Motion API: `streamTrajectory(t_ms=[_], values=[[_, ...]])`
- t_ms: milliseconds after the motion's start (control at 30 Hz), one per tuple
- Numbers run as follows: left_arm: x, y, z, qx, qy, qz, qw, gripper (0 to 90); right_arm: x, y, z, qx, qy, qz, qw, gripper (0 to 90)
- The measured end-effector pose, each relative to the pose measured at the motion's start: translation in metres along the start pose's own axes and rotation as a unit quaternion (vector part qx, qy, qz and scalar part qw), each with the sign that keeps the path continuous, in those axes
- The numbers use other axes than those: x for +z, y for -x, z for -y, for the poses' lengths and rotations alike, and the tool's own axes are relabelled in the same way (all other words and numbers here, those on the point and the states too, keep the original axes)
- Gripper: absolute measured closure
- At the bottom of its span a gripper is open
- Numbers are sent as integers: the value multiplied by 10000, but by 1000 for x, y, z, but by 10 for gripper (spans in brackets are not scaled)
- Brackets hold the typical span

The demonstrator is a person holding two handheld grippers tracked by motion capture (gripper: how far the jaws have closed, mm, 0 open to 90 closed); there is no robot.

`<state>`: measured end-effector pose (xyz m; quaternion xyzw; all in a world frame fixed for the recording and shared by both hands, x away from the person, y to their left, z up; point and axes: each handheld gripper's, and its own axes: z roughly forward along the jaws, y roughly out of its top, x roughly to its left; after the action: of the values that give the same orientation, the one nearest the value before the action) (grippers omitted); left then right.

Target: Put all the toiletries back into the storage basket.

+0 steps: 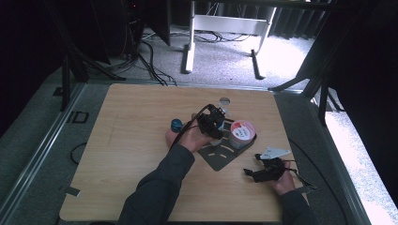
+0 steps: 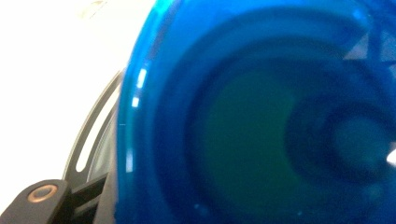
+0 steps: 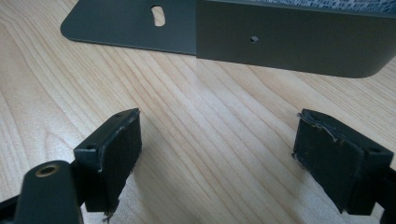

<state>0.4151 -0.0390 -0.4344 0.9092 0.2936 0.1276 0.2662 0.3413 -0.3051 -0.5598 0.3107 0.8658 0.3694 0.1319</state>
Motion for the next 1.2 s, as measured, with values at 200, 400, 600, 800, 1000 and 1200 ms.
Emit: streamTrajectory(t_ms=[200, 400, 600, 800, 1000, 1200], values=[[4, -1, -2, -58, 64, -11, 10000, 547, 0, 0, 0, 0, 0, -3, 10000, 150], [10, -2, -5, -143, 123, -38, 9998, 547, 0, 0, 0, -3, -1, -7, 10000, 150], [15, -3, -7, -239, 217, -87, 9994, 547, 0, 0, 0, -1, -7, -11, 10000, 150], [20, -5, -9, -315, 240, -111, 9992, 547, 0, 0, 0, -10, -5, -15, 10000, 150], [24, -6, -11, -376, 283, -159, 9988, 547, 0, 0, 0, -6, -6, -18, 10000, 150], [27, -7, -14, -454, 378, -207, 9980, 547, 0, 0, 0, -17, -2, -21, 10000, 150]])
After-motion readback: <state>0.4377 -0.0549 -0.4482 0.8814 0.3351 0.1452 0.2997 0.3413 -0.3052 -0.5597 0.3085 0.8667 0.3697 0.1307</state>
